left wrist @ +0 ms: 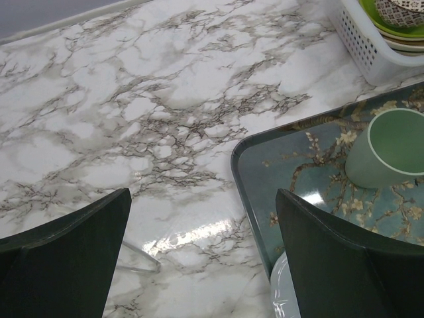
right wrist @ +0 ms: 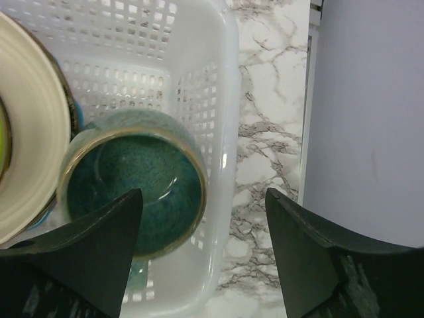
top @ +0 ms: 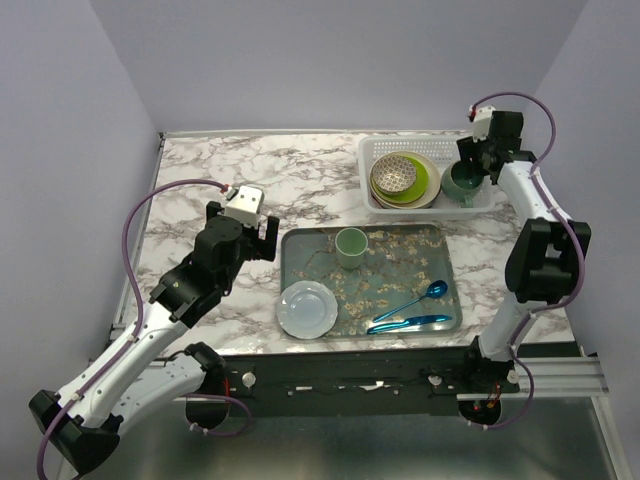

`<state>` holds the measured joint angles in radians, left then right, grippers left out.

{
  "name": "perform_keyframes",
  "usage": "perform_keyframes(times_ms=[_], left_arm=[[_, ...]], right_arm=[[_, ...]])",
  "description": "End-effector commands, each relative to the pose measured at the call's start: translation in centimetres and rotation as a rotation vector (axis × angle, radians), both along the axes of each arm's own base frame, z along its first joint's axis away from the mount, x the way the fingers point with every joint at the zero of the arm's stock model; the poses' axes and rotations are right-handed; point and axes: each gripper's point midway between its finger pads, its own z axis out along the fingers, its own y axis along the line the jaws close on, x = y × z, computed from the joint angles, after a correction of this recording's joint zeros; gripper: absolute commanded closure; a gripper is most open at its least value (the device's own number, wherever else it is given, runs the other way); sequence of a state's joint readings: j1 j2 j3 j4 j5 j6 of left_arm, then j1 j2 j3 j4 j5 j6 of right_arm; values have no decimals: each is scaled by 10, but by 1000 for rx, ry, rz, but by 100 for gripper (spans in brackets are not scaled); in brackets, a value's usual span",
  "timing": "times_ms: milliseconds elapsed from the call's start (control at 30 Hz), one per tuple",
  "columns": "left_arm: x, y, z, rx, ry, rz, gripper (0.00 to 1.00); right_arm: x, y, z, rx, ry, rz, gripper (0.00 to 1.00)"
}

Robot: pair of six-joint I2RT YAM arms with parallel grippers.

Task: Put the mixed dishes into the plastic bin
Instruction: Place the cup in the plastic bin, then reset both arms

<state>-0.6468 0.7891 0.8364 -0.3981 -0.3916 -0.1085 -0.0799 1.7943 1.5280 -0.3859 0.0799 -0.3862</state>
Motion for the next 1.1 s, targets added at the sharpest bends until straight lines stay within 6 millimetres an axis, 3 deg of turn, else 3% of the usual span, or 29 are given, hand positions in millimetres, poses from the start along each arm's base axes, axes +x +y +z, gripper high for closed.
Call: perform_keyframes(times_ms=[0,33,67,133,200,267,300,333,433,467,533,733,900,1067], left_arm=[[1,-1,9,-33,-24,-11,1],[0,-1,10,-37,-26,-12,1],[0,-1,11,-45,-29,-12,1],[0,1,12,-59,-29,-12,1],[0,3,15,-85,-31,-12,1],[0,0,17,-112,-30,-39,1],[1,5,16,-128,-25,-24,1],[1,2,18,-149,-21,-43,1],[3,10,20,-196,-23,-27,1],[2,8,22,-213,-26,-46,1],[2,12,23,-226,-30,-39,1],[-2,27,27,-230,-72,11,1],[-4,33,27,-226,-87,32,1],[-5,36,28,-225,-93,45,1]], right_arm=[[-23,23,25,109,-60,60,15],[-27,28,26,125,-62,77,14],[-34,33,39,138,-92,98,13],[-48,49,36,188,-85,168,12],[-64,61,55,212,-128,229,12],[-80,69,54,220,-132,273,10],[-91,75,74,222,-184,307,8],[-100,79,72,228,-184,321,7],[-126,91,102,235,-270,384,1],[-133,93,99,242,-270,390,0],[-148,92,116,247,-323,365,0],[-179,84,129,294,-399,261,0],[-206,85,155,336,-504,224,0],[-215,66,173,365,-589,69,0]])
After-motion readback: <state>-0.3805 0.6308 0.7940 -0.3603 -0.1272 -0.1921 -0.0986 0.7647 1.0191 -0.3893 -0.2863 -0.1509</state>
